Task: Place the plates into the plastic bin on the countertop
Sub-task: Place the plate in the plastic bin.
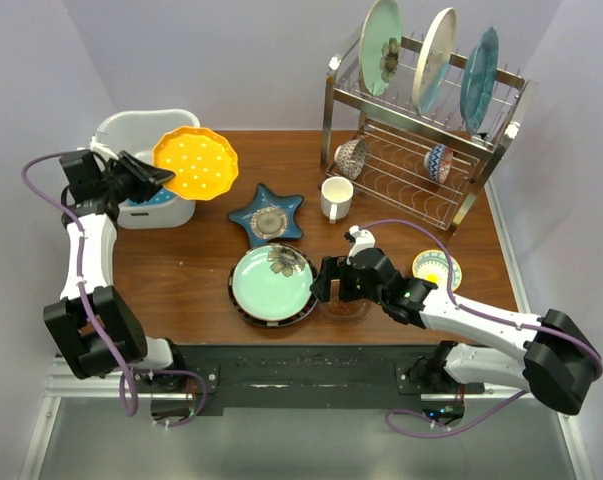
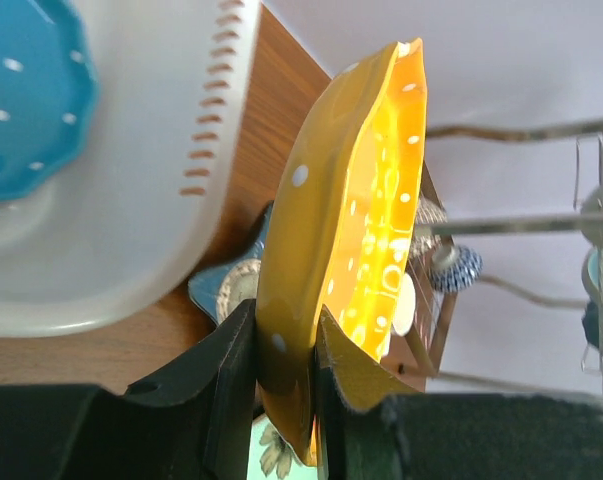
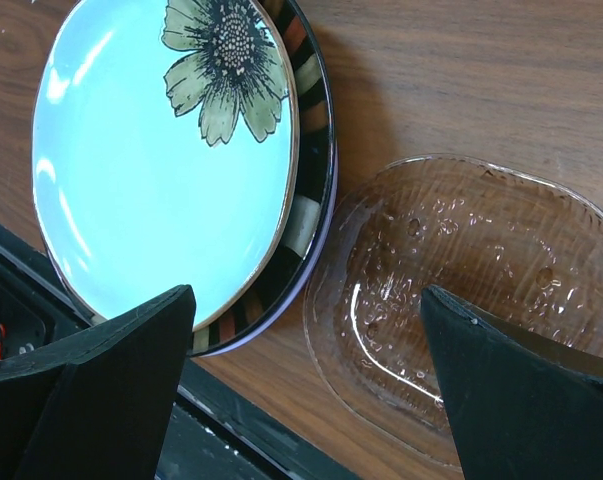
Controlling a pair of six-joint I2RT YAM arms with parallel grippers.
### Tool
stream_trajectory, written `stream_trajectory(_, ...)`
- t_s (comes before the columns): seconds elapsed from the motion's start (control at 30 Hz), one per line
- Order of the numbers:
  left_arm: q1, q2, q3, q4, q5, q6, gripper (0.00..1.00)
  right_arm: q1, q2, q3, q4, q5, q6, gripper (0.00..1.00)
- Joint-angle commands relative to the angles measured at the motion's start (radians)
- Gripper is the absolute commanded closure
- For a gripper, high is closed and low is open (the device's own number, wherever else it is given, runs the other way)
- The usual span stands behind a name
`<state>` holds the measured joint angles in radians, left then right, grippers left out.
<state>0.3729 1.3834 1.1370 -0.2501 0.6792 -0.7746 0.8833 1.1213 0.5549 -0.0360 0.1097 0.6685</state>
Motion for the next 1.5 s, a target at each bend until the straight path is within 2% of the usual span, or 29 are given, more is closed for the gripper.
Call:
stream_trajectory(0.0,0.038,-0.052,0.04,0.13,-0.052,-0.089,1.0,0.002,0.012,0.028,0.031,0.004,-0.018,0.02)
stream_trajectory(0.27,0.06,-0.035,0.041,0.156,-0.13,-0.153,1.0,0.002,0.012,0.023,0.031,0.005,-0.021,0.02)
stream_trajectory(0.77,0.106,-0.057,0.026,0.092,-0.357,-0.146,1.0,0.002,0.006,0.02,0.028,0.012,-0.024,0.01)
stream_trajectory(1.17,0.11,-0.055,0.026,0.078,-0.473,-0.163,1.0,0.002,0.015,0.017,0.03,0.002,-0.026,0.01)
stream_trajectory(1.47,0.11,-0.014,0.037,0.071,-0.509,-0.169,1.0,0.002,0.034,0.013,0.031,-0.008,-0.021,0.01)
